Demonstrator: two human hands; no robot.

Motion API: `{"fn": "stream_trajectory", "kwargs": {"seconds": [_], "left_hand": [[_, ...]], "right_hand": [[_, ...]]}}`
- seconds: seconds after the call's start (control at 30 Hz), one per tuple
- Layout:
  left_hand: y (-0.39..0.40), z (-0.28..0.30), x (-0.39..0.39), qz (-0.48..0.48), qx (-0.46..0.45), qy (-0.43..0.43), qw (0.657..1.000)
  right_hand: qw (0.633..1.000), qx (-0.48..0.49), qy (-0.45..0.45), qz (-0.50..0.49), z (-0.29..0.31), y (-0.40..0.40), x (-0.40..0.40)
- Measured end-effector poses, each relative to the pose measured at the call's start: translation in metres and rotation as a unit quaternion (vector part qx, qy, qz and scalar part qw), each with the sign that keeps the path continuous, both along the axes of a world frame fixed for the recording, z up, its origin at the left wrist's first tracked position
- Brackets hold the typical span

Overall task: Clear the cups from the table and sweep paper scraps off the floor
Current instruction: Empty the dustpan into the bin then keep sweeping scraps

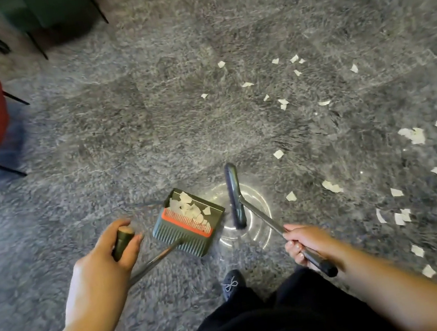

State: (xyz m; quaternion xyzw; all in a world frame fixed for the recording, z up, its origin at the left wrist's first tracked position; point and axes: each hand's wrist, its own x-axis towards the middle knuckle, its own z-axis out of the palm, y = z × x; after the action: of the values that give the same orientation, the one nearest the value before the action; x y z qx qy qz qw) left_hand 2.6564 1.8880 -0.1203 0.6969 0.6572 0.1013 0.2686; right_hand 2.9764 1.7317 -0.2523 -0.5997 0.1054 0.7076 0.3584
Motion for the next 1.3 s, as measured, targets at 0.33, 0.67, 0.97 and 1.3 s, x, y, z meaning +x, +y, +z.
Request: {"fn": "stream_trajectory", "kwargs": {"seconds": [0.33, 0.67, 0.97, 1.3], "left_hand": [[0.018, 0.006, 0.017, 0.024, 0.027, 0.020, 0.999], [0.030, -0.002, 0.126, -0.005, 0.000, 0.012, 1.000], [0.031, -0.005, 0.236, -0.058, 0.003, 0.010, 0.998], [0.041, -0.010, 0.292, -0.091, 0.000, -0.016, 0.996]], "right_hand": [[0.998, -0.012, 0.034, 0.042, -0.036, 0.042, 0.023], [0.998, -0.058, 0.017, -0.017, -0.032, -0.009, 0.135], [0.983, -0.119, -0.017, -0.140, -0.017, -0.076, 0.247], [0.967, -0.106, -0.031, -0.231, 0.010, -0.070, 0.287]]}}
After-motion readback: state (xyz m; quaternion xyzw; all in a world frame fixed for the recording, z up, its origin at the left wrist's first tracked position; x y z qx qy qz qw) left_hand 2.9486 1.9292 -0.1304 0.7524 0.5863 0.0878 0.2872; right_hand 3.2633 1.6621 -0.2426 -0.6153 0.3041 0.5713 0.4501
